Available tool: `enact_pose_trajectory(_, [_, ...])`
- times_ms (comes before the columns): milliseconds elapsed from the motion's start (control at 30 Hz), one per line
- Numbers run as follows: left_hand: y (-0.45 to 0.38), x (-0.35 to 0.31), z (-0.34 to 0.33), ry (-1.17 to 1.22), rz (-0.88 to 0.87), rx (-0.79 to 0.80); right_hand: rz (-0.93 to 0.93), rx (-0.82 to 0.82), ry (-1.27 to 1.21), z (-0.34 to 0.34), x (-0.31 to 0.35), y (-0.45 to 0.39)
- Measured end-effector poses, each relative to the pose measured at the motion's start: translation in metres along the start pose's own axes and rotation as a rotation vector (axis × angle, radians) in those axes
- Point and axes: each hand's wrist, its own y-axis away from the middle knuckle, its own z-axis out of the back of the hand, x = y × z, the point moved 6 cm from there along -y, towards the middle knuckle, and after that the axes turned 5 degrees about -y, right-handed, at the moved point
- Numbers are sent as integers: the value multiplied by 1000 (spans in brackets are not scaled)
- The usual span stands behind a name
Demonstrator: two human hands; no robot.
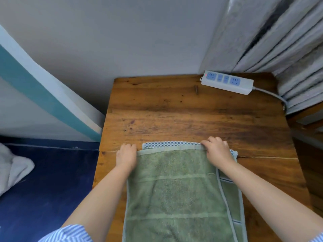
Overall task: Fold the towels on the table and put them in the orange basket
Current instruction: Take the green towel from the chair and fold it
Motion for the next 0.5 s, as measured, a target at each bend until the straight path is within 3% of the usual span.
enact_pose_trajectory(100, [-1, 1, 6, 114, -101, 22, 27, 67, 2, 4, 0, -4])
enact_pose_trajectory(233, [13, -5, 19, 412, -243, 97, 46, 138, -233, 26, -8, 7])
enact_pose_trajectory(333, [15, -14, 32, 361, -357, 35, 39, 202, -338, 45, -30, 22])
enact_pose_trajectory(500, [-6, -33, 46, 279, -342, -84, -98, 157, -295, 54, -68, 27])
